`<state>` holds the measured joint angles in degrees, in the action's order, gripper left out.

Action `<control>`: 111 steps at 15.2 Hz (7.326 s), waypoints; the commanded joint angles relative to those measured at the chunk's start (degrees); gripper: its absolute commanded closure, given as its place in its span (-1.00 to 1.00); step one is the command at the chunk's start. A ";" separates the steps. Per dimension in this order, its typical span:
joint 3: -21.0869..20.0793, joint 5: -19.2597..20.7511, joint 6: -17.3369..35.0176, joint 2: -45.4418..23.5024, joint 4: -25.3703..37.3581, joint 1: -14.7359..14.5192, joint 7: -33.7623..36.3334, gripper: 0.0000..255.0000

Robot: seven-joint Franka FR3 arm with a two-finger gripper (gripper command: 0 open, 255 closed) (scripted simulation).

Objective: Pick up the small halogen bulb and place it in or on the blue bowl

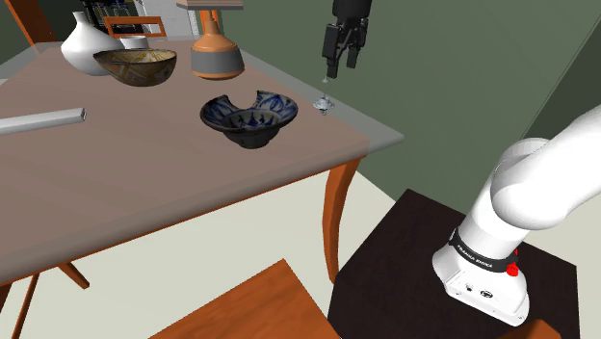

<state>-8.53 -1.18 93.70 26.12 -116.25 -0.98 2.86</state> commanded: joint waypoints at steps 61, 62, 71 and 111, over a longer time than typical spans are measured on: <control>-7.50 2.10 -20.88 -18.91 37.99 -2.33 11.54 1.00; -8.56 2.43 -21.42 -20.25 39.78 -3.00 13.19 1.00; -17.61 11.32 -30.75 -39.39 65.97 -14.21 28.61 1.00; -18.01 8.74 -21.35 -35.06 52.42 -13.14 30.62 -1.00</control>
<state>-26.49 7.31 73.09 -8.45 -64.95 -13.95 33.42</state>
